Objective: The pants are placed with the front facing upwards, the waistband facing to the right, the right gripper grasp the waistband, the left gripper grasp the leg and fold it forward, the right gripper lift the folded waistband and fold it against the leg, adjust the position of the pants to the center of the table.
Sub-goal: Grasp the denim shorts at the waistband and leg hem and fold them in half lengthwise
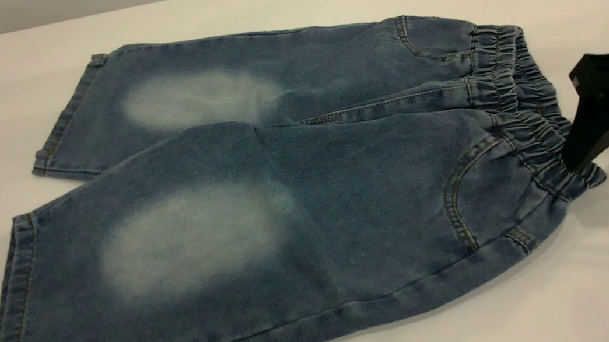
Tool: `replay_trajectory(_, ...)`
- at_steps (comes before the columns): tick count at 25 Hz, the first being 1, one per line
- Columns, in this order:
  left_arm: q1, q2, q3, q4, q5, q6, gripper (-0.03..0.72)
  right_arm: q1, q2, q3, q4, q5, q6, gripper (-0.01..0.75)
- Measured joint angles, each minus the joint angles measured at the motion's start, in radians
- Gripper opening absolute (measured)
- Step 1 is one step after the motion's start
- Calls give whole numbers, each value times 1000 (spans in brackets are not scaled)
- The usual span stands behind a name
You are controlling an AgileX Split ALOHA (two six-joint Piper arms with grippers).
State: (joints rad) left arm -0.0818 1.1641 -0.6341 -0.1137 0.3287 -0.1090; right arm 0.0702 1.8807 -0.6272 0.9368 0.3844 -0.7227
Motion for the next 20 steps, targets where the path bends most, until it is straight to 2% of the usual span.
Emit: replay_trajectory(20, 0, 0, 0, -2, 0, -2, 540, -1, 9, 0, 58, -22, -54, 451)
